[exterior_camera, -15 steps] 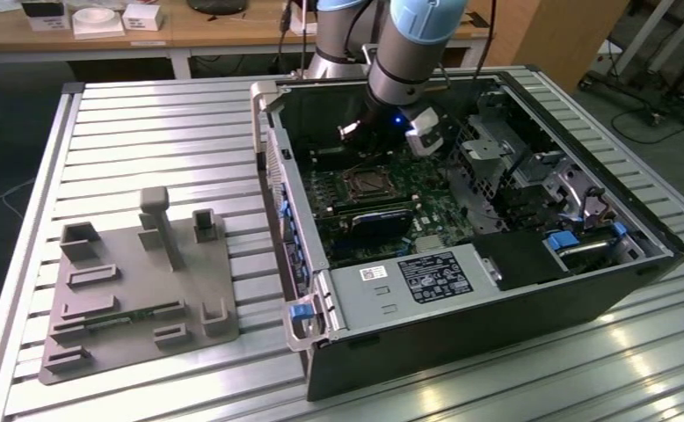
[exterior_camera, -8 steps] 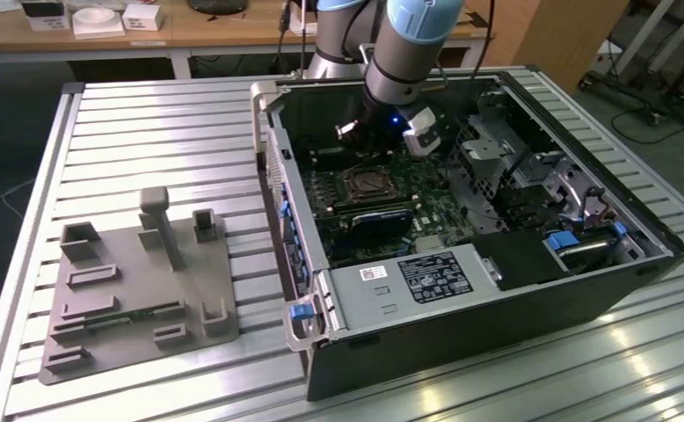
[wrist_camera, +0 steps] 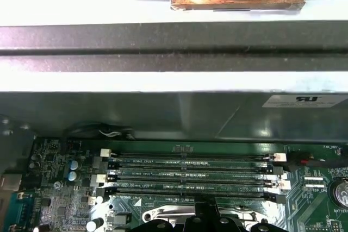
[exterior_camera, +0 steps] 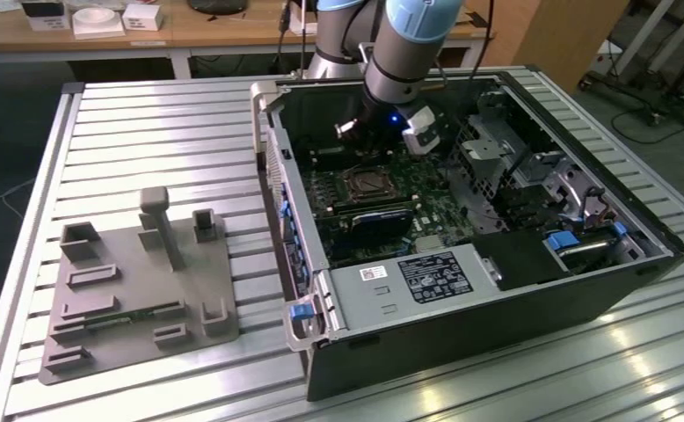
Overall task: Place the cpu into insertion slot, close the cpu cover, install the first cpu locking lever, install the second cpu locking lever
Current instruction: 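Install the first cpu locking lever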
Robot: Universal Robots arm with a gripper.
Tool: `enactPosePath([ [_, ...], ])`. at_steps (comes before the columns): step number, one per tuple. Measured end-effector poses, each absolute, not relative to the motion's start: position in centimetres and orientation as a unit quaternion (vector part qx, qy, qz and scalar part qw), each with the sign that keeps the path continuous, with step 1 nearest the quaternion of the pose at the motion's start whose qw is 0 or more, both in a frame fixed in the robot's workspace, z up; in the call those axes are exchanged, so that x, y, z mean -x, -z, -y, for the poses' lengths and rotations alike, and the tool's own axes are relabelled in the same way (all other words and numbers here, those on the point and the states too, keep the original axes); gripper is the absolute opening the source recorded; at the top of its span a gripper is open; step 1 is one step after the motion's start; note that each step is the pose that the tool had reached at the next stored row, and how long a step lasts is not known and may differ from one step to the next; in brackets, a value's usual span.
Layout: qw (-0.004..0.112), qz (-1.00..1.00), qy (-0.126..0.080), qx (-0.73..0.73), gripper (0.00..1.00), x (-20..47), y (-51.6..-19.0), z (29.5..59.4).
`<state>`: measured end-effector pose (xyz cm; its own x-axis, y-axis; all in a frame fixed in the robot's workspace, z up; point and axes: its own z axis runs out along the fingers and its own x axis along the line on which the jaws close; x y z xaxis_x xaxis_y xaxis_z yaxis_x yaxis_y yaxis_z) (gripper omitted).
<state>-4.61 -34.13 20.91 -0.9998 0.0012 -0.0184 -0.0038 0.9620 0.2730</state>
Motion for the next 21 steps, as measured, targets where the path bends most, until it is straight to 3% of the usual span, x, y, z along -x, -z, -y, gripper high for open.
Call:
enactPosePath([
  [21,0.009,-0.99,-0.139,0.001,0.1,3.6,-20.9,33.9],
])
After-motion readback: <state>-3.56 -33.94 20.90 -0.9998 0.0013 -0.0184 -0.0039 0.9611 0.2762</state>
